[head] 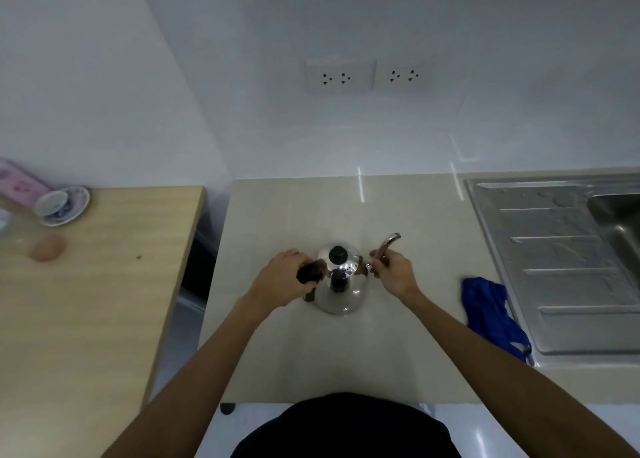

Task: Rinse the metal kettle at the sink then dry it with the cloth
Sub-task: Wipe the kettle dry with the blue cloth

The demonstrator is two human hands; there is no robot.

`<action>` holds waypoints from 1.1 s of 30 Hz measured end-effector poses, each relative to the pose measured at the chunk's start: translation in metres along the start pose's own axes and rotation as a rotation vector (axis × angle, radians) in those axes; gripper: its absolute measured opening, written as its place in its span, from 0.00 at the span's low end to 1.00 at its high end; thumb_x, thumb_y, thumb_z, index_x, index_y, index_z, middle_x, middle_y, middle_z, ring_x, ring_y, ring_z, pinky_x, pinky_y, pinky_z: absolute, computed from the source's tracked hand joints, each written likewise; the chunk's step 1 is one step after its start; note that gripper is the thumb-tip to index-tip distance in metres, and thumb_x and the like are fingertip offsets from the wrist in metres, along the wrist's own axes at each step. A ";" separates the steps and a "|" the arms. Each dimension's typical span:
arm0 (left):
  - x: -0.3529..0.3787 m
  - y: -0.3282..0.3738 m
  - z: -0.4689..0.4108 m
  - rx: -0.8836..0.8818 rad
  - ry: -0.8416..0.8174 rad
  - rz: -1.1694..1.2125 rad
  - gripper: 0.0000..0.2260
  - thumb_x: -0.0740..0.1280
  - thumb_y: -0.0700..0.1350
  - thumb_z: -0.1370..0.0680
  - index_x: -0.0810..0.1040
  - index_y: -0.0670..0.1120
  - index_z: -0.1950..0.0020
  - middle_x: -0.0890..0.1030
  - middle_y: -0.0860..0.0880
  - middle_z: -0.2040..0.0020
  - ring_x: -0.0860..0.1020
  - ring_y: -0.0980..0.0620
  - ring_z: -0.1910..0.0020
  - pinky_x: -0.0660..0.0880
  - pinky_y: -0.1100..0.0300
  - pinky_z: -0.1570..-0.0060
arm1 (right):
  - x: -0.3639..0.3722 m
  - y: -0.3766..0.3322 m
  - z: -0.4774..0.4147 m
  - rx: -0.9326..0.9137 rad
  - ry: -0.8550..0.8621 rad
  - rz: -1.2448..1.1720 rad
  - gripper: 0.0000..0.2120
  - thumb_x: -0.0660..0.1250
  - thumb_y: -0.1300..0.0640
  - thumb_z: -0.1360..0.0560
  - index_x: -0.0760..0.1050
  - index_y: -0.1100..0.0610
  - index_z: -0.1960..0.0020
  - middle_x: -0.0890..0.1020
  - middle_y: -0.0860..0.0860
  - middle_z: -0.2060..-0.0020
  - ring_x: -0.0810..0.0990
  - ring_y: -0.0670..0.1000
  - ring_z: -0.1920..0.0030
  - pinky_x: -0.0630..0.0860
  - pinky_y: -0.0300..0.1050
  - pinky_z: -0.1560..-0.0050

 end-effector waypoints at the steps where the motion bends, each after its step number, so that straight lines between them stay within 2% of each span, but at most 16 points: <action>1: 0.000 0.000 0.001 0.007 0.008 -0.009 0.14 0.74 0.49 0.27 0.82 0.45 0.43 0.79 0.46 0.50 0.78 0.47 0.56 0.71 0.62 0.66 | 0.002 -0.002 -0.002 -0.005 0.000 0.015 0.10 0.69 0.59 0.21 0.80 0.64 0.43 0.86 0.61 0.53 0.84 0.55 0.59 0.81 0.49 0.44; 4: -0.003 0.003 0.004 0.035 0.036 -0.060 0.15 0.73 0.49 0.28 0.83 0.44 0.44 0.80 0.46 0.52 0.79 0.45 0.51 0.76 0.53 0.52 | 0.007 -0.010 -0.007 -0.015 0.003 0.051 0.08 0.68 0.61 0.21 0.80 0.65 0.45 0.86 0.61 0.55 0.85 0.57 0.57 0.80 0.49 0.45; 6: -0.008 0.002 0.005 0.038 0.042 -0.069 0.15 0.73 0.50 0.28 0.83 0.45 0.43 0.80 0.46 0.52 0.79 0.45 0.51 0.77 0.51 0.49 | 0.010 -0.017 -0.012 -0.025 0.003 0.071 0.08 0.68 0.61 0.21 0.80 0.65 0.47 0.86 0.60 0.56 0.86 0.59 0.55 0.80 0.50 0.45; 14: -0.069 -0.017 -0.036 0.084 0.080 -0.114 0.12 0.74 0.48 0.28 0.83 0.44 0.47 0.75 0.50 0.57 0.75 0.50 0.57 0.76 0.53 0.52 | 0.024 -0.077 -0.059 -0.051 0.002 0.003 0.08 0.69 0.60 0.22 0.80 0.65 0.46 0.86 0.62 0.54 0.87 0.61 0.55 0.82 0.57 0.45; 19: -0.101 -0.037 -0.079 0.066 0.056 -0.189 0.09 0.74 0.46 0.28 0.81 0.43 0.52 0.75 0.48 0.58 0.76 0.46 0.54 0.74 0.53 0.52 | 0.038 -0.110 -0.097 -0.013 -0.016 -0.050 0.09 0.69 0.60 0.21 0.81 0.66 0.45 0.86 0.63 0.52 0.86 0.62 0.51 0.81 0.58 0.43; 22: -0.111 -0.046 -0.101 0.051 0.049 -0.227 0.07 0.74 0.45 0.28 0.78 0.46 0.56 0.74 0.48 0.58 0.76 0.45 0.54 0.70 0.56 0.55 | 0.045 -0.120 -0.118 0.061 -0.023 -0.094 0.11 0.68 0.61 0.21 0.79 0.67 0.43 0.84 0.64 0.47 0.84 0.61 0.48 0.80 0.58 0.41; 25: -0.115 -0.048 -0.118 0.036 0.028 -0.247 0.11 0.74 0.44 0.28 0.71 0.49 0.62 0.73 0.49 0.62 0.75 0.46 0.57 0.68 0.56 0.57 | 0.050 -0.124 -0.133 0.128 -0.028 -0.094 0.13 0.68 0.60 0.21 0.78 0.67 0.40 0.82 0.65 0.43 0.83 0.63 0.43 0.79 0.58 0.39; 28: -0.114 -0.048 -0.131 0.018 0.000 -0.255 0.13 0.73 0.44 0.28 0.69 0.50 0.65 0.73 0.50 0.65 0.76 0.46 0.60 0.71 0.55 0.58 | 0.052 -0.123 -0.141 0.162 -0.019 -0.067 0.14 0.68 0.60 0.21 0.78 0.67 0.39 0.82 0.64 0.42 0.82 0.63 0.41 0.79 0.57 0.38; 33: -0.106 -0.046 -0.139 0.017 -0.053 -0.267 0.10 0.74 0.43 0.28 0.72 0.47 0.63 0.76 0.48 0.63 0.75 0.48 0.60 0.76 0.51 0.55 | 0.048 -0.117 -0.143 0.196 -0.014 -0.038 0.14 0.68 0.61 0.21 0.78 0.67 0.39 0.82 0.64 0.42 0.81 0.63 0.40 0.79 0.57 0.38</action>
Point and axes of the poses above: each hand's wrist, its own z-axis away from the middle knuckle, its own x-axis out of the palm, y = z × x, the point moved 6 cm from there along -z, towards the middle knuckle
